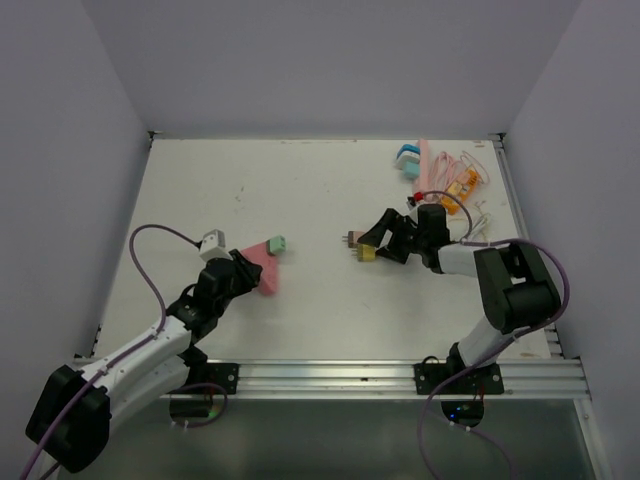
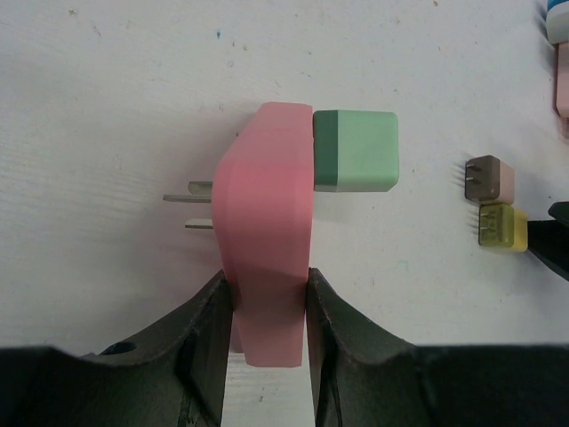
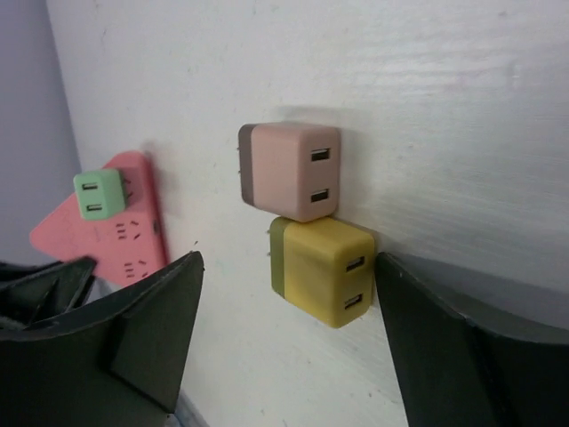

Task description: Pull the plug off the socket

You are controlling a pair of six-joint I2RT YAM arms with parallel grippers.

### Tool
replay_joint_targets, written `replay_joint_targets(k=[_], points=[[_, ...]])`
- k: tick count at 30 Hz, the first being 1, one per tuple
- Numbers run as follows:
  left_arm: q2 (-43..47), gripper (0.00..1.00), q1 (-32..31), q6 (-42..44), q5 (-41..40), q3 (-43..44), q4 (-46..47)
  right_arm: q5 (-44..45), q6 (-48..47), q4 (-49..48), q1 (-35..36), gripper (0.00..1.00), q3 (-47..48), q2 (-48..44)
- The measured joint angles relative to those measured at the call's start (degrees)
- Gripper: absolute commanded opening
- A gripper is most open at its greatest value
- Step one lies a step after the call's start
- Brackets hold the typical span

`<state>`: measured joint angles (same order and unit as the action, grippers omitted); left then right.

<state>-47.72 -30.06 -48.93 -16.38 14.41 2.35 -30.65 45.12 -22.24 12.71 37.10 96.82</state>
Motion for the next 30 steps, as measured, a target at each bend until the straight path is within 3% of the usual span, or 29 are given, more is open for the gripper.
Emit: replay_joint_targets(k=[4, 10, 17, 23, 30], points=[[-0.63, 0.0, 0.0, 0.35, 1.25, -0.15, 1.25, 6.78, -4.02, 8.07, -0.74, 0.96, 0.2, -5.55], [-1.33, 0.0, 0.0, 0.57, 2.84, -0.24, 2.38, 14.84, -6.71, 17.9, 0.17, 0.98, 0.31, -12.92], [-1.88, 0.0, 0.0, 0.63, 4.31, -0.28, 3.19, 18.95, -3.58, 17.68, 12.13, 0.97, 2.86, -15.17], [-1.88, 0.0, 0.0, 0.72, 5.09, -0.31, 3.21, 20.81, 1.86, 14.36, 21.92, 0.94, 9.38, -9.7], [-1.88, 0.0, 0.0, 0.74, 5.77, -0.55, 3.58, 21.16, 7.21, 9.38, 27.54, 0.89, 16.65, 2.12]])
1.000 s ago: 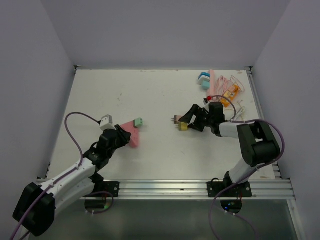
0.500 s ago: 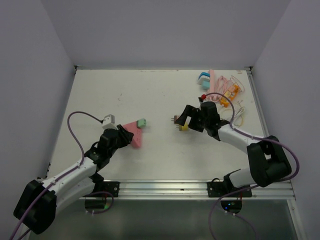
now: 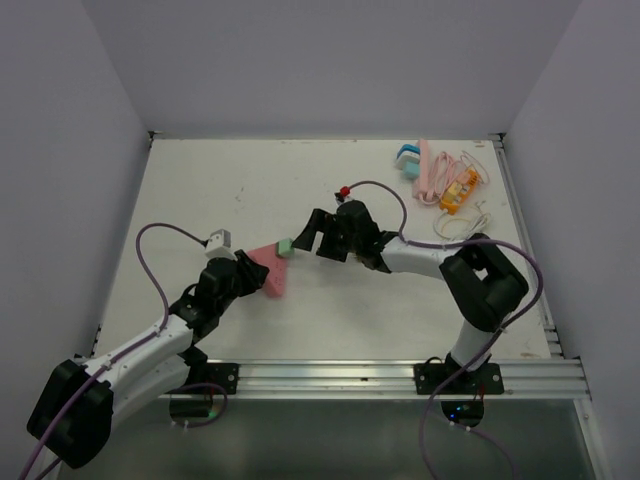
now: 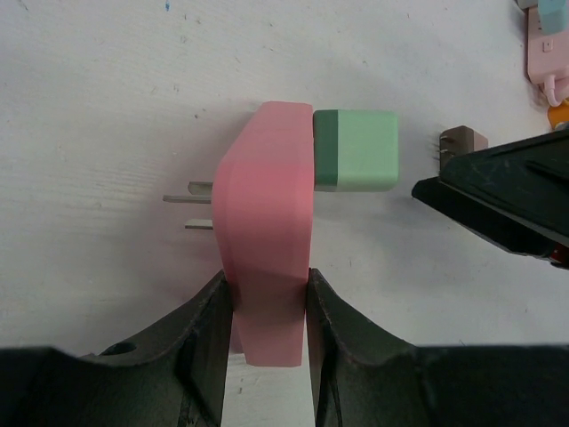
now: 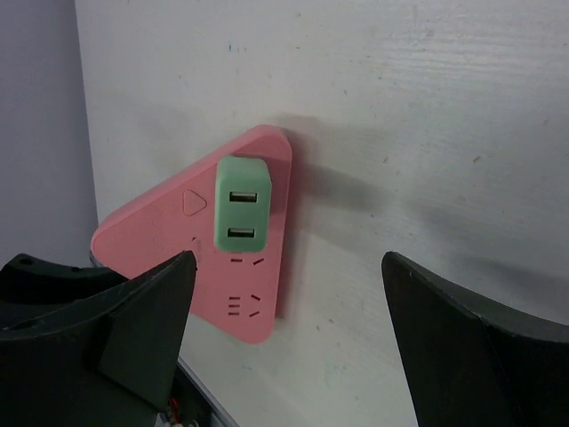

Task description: Pull the plug off the socket

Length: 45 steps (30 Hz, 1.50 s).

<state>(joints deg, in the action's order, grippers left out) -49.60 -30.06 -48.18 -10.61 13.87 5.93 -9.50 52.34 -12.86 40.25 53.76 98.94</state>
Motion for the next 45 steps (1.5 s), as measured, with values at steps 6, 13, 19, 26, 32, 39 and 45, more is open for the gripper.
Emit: replay_joint_targets(k=[6, 13, 19, 26, 32, 39, 45], points=[[0.0, 0.0, 0.0, 0.0, 0.39, -0.31, 0.57, -0.79, 2.58, -1.95, 1.77, 0.84, 4.28, 7.63], [-0.17, 0.0, 0.0, 0.0, 1.05, -0.39, 0.94, -2.29, 3.82, -4.39, 2.62, 0.74, 7.74, 11.37], [-0.55, 0.0, 0.0, 0.0, 1.42, -0.39, 1.4, -4.09, 5.81, -7.72, 2.97, 0.36, 7.69, 14.21], [-1.09, 0.31, 0.0, -0.04, 1.68, -0.42, 2.21, -4.74, 7.63, -11.23, 3.15, 0.0, 6.4, 14.27], [-2.21, 0.6, 0.0, -0.11, 2.78, -0.66, 3.69, -4.48, 8.81, -13.94, 3.3, 0.0, 4.09, 13.64], [-5.33, 0.59, 0.0, -0.48, 3.5, -0.66, 5.2, -3.91, 10.51, -15.76, 4.81, 0.0, 2.4, 13.16], [-7.85, 0.28, 0.0, -1.55, 3.56, -0.63, 6.78, -2.97, 11.04, -16.06, 5.51, 0.0, 1.75, 12.72]])
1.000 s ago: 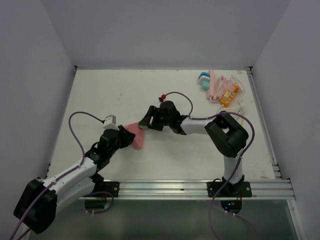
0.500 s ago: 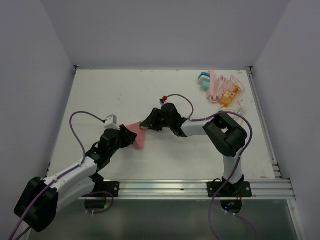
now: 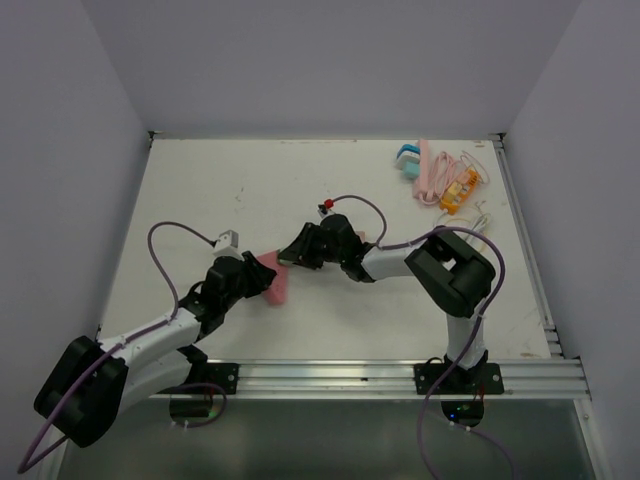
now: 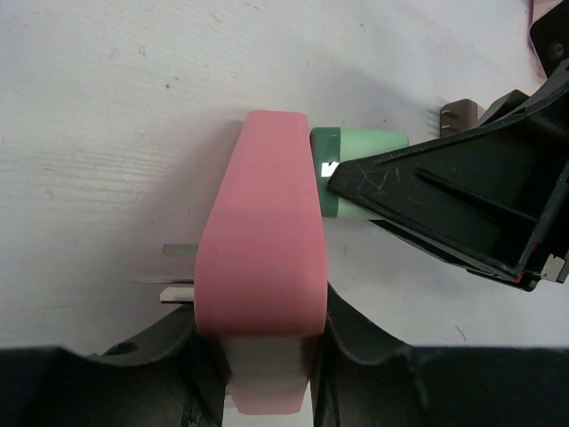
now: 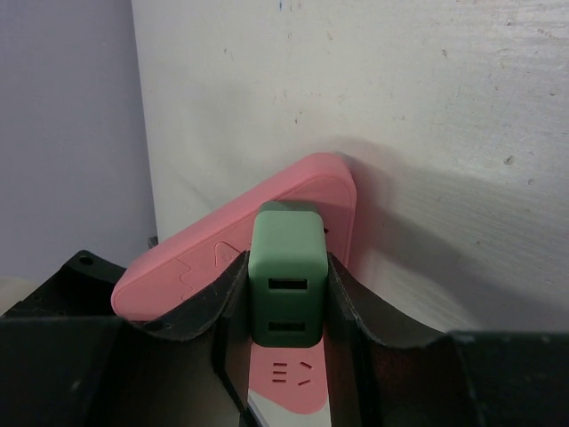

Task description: Pull the plug off the socket

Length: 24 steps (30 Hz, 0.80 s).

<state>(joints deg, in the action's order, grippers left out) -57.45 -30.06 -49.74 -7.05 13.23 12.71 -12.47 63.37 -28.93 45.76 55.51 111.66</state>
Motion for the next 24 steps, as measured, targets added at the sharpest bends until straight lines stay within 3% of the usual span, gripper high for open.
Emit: replay_joint_targets(k=[1, 4, 24], points=[[-0.09, 0.15, -0.15, -0.15, -0.02, 0.0, 0.22, 0.02, 0.11, -0.2, -0.02, 0.0, -0.13, 0.0], [-0.22, 0.0, -0.28, -0.46, 0.02, 0.0, 0.31, 0.22, 0.26, -0.63, 0.0, 0.0, -0.83, -0.44], [2.95, 0.0, -2.34, -7.87, -0.81, 3.15, -8.28, 3.23, -1.84, 7.96, 0.26, 0.0, -1.95, -7.56]])
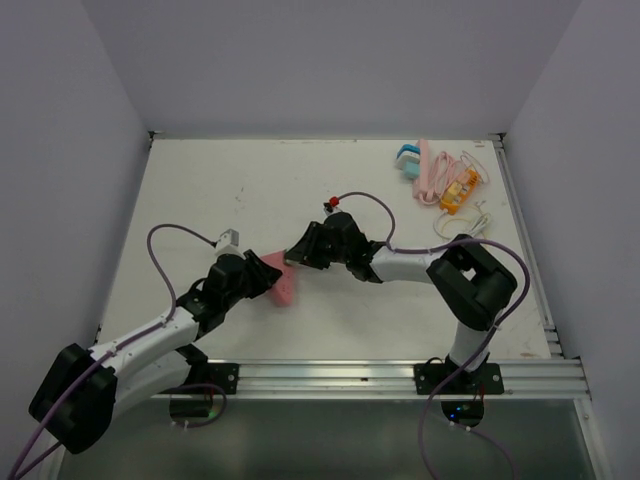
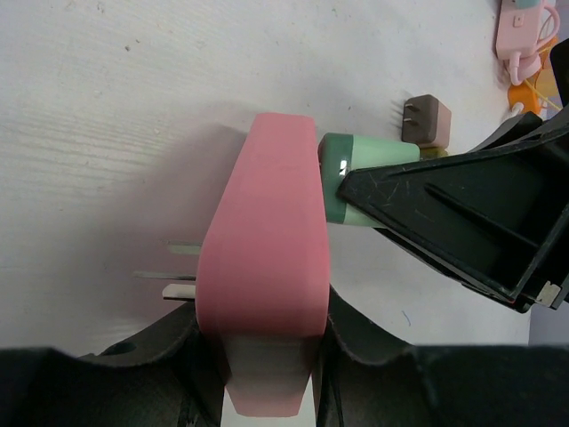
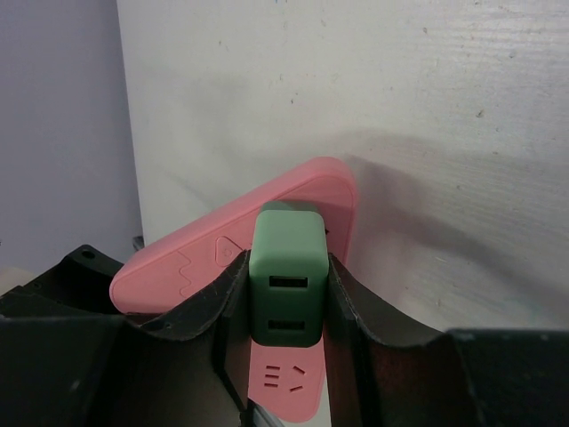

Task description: Pull the plug off the socket

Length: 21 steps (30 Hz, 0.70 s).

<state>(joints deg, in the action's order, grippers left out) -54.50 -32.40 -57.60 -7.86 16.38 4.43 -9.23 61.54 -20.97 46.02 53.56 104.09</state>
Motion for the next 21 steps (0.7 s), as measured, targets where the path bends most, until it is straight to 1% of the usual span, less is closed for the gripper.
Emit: replay_joint_targets(k=[6, 14, 18, 20, 21], points=[[-1.38, 0.0, -0.04, -0.5, 0.2, 1.33, -0.31, 0.66, -1.99, 2.95, -0.31, 0.0, 1.29, -0.76], [-1.38, 0.0, -0.15, -1.31, -0.02, 1.49, -0.52, -1.68, -1.88, 2.25, -1.25, 0.0, 1.22, -0.76], [-1.55, 0.0, -0.15, -1.57, -0.24, 1.9, -0.46, -4.35, -1.44, 0.42, -2.58, 0.0, 0.55, -0.72], [-1.92, 0.0, -0.15, -1.77, -2.16, 2.19, -1.49, -5.97, -1.62, -0.33, -3.5, 0.0, 0.28, -0.68], [-2.27, 0.0, 0.33, -1.75, -5.09, 2.12, -3.32, -7.06, -1.77, -0.79, -4.2, 0.0, 0.04, -0.76]])
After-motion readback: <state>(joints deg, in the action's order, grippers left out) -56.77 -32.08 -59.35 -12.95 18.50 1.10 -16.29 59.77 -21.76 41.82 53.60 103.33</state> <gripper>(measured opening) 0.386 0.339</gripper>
